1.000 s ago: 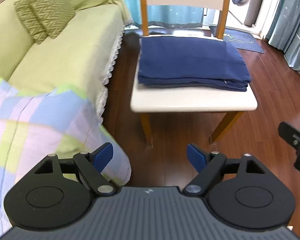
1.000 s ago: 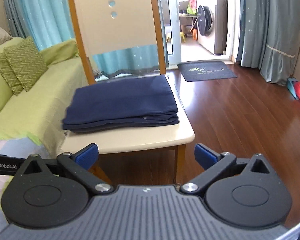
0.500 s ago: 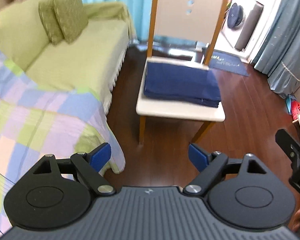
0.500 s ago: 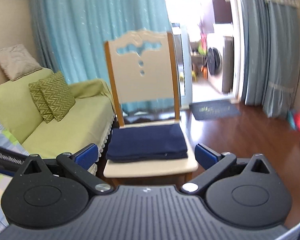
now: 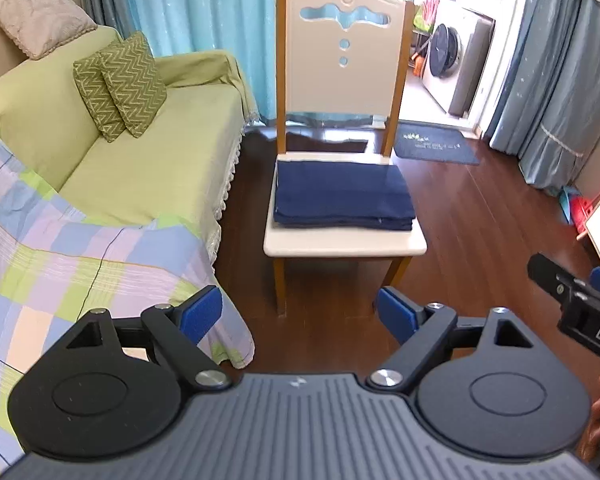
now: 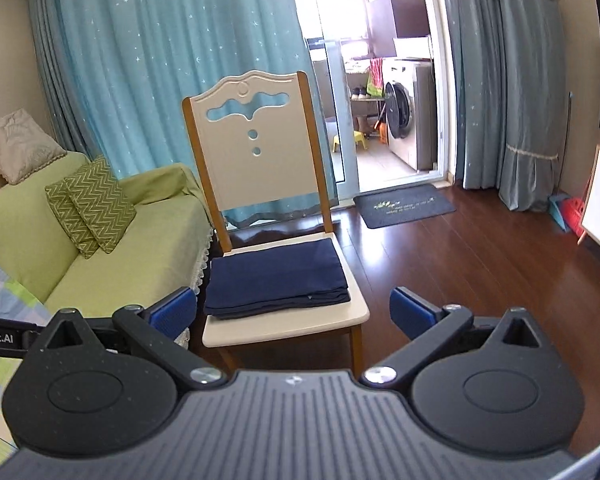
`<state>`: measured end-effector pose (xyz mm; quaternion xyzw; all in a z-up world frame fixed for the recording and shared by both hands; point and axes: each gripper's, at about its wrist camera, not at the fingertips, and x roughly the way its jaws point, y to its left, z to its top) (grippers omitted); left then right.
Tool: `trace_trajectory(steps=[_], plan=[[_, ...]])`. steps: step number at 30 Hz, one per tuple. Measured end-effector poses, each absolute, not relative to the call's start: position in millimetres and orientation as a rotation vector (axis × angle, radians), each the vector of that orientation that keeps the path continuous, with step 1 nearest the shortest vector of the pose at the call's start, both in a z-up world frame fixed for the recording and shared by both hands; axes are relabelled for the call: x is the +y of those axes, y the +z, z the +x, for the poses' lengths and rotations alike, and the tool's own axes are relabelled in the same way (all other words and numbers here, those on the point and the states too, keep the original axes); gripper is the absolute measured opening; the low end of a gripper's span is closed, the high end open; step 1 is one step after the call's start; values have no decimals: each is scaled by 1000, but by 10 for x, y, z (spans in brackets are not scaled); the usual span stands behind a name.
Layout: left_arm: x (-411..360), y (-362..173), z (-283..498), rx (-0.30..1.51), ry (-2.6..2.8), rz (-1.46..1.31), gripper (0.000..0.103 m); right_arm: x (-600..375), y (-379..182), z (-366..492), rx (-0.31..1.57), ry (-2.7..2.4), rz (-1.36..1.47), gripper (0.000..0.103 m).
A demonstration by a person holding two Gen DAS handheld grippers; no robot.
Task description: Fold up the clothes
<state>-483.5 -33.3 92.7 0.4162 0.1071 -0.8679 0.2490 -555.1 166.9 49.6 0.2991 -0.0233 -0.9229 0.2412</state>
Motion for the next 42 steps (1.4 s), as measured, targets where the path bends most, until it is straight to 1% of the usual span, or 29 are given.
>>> trace_trajectory(steps=[3,6,13,20,28,42], plan=[[-326,980,-4914,251,-2340,1101,87,1624,540,-5594,-26,-2505,799,102],[-351,1034,-4986,258,-2340,1101,87,1557,615,-5662,17,-2497,778,102],[-428,1134,-4995,267,-2341,1070,87,1448,809,-5697,15,-2468,748,102],[-553,1195,-4944,310,-2329,1065,87,1346,847,-5607,23,-2451,778,102],[-567,1285,-4923,247,-2319,1053,87,1277,915,-5574,33,-2445,796,102],[-435,1266,-4685,247,-2330,1108,87,1459,922,-5310,34,-2472,863,102]])
